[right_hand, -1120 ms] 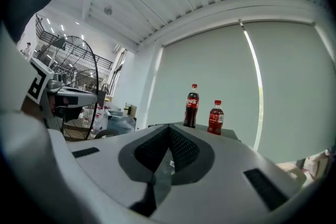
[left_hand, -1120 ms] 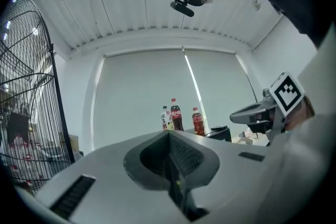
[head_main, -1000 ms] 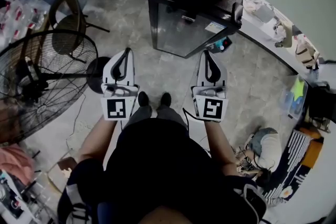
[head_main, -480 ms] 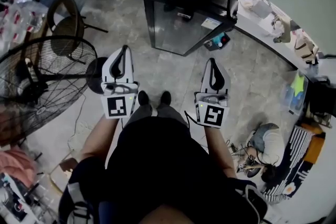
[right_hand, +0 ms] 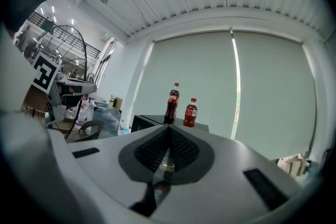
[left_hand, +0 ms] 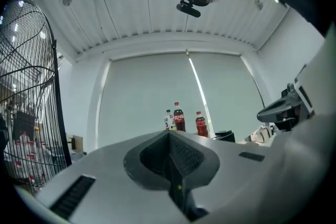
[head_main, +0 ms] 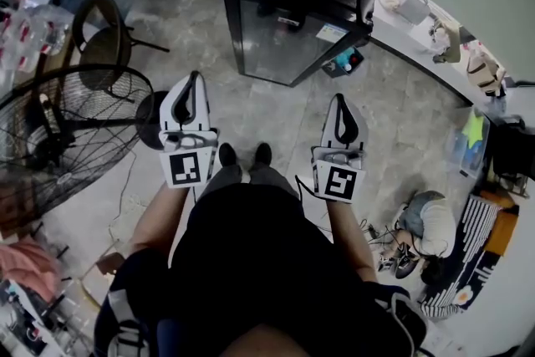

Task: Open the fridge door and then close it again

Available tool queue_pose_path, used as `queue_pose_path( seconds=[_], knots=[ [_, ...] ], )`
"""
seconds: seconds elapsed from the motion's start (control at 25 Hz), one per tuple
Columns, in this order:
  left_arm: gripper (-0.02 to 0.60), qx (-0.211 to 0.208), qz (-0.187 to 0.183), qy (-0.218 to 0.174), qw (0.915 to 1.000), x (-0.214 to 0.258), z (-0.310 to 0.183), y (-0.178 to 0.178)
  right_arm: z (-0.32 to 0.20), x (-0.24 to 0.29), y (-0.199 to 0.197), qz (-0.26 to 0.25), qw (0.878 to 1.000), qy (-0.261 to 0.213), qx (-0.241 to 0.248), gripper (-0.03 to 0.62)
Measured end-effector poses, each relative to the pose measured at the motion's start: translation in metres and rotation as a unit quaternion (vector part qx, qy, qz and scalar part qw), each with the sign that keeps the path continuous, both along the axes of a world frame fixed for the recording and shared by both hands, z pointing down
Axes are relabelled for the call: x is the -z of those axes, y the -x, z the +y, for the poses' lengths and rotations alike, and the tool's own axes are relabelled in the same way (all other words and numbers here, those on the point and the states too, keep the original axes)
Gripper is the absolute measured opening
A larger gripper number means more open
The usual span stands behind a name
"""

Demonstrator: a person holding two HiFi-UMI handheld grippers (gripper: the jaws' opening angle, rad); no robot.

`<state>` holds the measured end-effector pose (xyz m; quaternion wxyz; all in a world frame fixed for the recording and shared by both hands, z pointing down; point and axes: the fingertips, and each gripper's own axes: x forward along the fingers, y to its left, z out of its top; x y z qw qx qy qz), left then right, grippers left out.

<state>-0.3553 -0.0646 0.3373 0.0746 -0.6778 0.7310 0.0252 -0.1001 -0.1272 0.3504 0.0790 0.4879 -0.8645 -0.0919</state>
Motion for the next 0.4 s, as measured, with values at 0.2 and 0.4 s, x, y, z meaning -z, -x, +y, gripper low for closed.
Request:
queue_pose_path(
  seconds=[0.2, 0.4],
  knots=[
    [0.023, 0.002, -0.001, 0.001, 1.0000, -0.0007, -0.0005, -0.0004, -0.0030, -0.0028, -0.0019, 0.003, 1.000, 0.006, 0.001, 0.018],
    [0.022, 0.004, -0.005, 0.005, 1.0000, -0.0014, -0.0008, -0.0002, -0.0094, -0.0032, -0.0043, -0.004, 1.000, 0.017, 0.002, 0.018]
  ],
)
